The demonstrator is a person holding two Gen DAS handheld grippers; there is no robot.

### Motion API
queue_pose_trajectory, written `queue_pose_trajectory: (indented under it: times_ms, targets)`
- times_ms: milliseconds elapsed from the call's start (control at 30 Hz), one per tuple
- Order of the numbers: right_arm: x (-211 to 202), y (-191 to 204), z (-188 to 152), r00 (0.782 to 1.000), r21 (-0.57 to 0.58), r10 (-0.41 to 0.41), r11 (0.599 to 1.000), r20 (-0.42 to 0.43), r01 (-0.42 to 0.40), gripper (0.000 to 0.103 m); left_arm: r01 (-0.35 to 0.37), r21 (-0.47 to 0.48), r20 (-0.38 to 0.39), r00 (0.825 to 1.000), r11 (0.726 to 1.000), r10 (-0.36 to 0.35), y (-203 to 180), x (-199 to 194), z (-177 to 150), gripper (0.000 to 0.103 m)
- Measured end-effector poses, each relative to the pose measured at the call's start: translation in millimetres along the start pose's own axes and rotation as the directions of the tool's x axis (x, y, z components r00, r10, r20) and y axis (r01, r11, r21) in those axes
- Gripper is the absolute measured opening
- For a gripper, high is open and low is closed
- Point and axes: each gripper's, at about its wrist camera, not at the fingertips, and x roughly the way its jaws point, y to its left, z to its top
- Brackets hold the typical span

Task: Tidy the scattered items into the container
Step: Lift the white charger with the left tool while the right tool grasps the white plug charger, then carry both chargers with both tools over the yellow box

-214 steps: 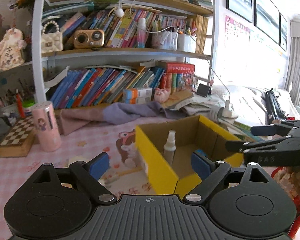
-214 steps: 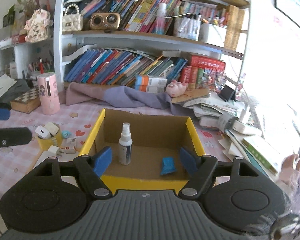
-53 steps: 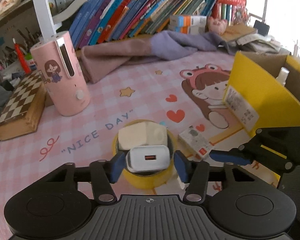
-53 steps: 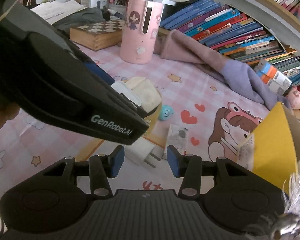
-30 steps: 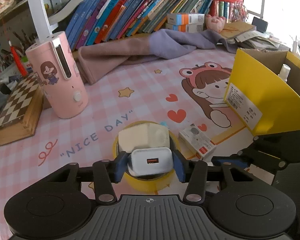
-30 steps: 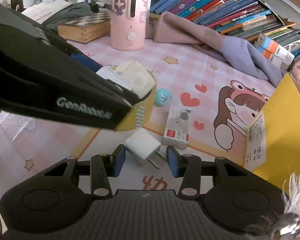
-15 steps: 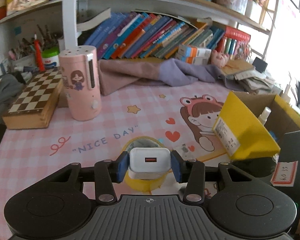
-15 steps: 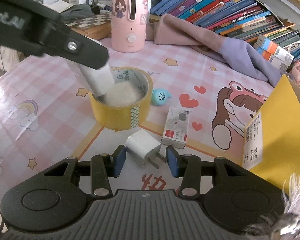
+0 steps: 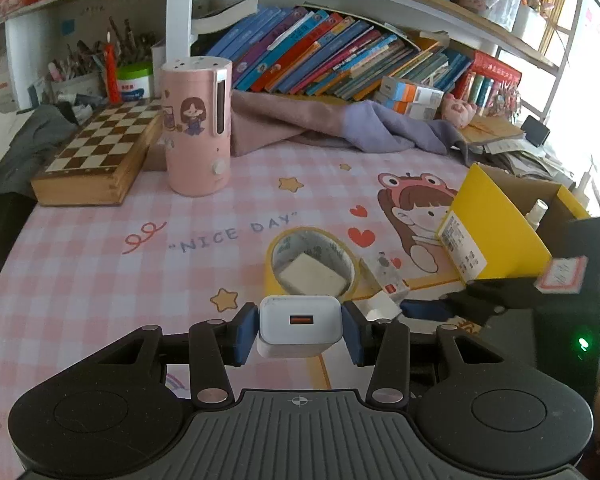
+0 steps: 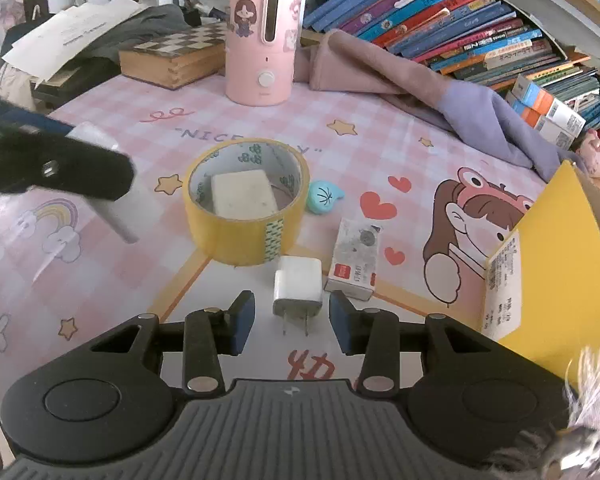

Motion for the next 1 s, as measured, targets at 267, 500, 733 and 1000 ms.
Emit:
queue_pose_trajectory:
  times_ms: [267,500,733,1000]
  targets:
    - [10.5,-4.5,4.9,1.0,0.048,0.019,0.999,-0.015,-0.019,0.025,-0.004,-0.017,-0.038,0.999,1.0,0.004,4.2,1.7,-6.2,0.044]
    - [-11.3,-3.2,4.5,0.999,0.035,0.039,0.999,0.013,-0.039,0.025,0.002,-0.017,-0.018,1.0,1.0,-0.002,4.3,-4.4,-4.3,0.044]
    - [-48.2,-4.7,4.7,0.997,0.057,0.028,0.998,0.067,-0.032,0.025,0.029,-0.002,0.024,0.999,1.0,-0.029,-0.8,-20.5,-1.8,0.044]
    - [-94.8,-0.7,-3.9,0.992,0.079,-0.003,0.997,0.13,-0.007,0.025,0.07,-0.006,0.092,0.993,0.998,-0.069,-4.2,-53.8,-6.1,0.044]
